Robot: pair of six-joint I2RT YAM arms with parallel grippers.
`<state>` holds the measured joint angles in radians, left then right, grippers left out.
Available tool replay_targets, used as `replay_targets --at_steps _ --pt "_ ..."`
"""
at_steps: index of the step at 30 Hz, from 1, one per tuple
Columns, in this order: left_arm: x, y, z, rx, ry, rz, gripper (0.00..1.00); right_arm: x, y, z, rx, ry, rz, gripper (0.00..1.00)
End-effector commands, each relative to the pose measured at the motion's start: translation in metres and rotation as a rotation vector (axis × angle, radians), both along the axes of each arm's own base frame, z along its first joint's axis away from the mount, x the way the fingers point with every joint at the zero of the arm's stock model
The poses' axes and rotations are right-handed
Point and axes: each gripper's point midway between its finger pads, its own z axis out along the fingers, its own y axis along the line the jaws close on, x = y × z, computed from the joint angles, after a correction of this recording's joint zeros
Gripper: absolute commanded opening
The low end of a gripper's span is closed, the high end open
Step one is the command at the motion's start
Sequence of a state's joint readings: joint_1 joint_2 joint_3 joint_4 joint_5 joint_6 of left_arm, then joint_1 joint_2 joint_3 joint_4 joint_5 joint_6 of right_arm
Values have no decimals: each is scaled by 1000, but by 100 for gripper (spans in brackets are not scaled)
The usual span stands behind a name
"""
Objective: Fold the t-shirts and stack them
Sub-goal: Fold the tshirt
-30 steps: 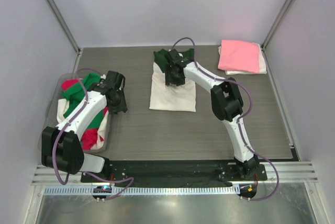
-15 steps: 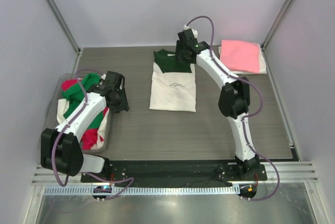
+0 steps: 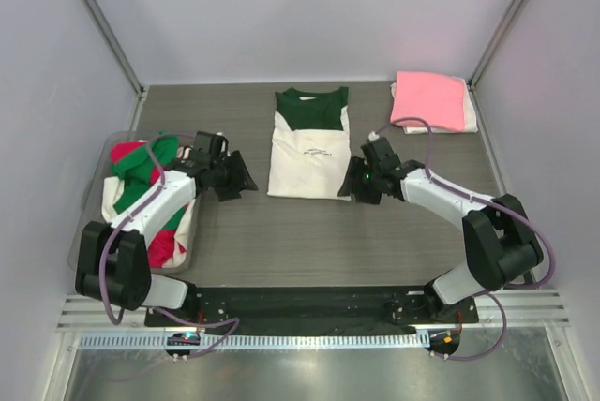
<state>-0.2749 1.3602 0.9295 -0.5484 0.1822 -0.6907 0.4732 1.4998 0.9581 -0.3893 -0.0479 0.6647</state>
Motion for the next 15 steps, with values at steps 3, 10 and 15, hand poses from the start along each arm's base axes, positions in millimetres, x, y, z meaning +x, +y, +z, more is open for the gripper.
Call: replay_targets --at_steps 3,10,15 --pt "29 -35 -9 -151 -25 -19 56 0 0 -9 175 -11 -45 60" --pt "44 -43 -46 -153 49 18 54 9 -3 -47 207 47 -42 59" --pt "46 -47 -66 -152 80 34 51 11 -1 -64 207 79 -30 54"
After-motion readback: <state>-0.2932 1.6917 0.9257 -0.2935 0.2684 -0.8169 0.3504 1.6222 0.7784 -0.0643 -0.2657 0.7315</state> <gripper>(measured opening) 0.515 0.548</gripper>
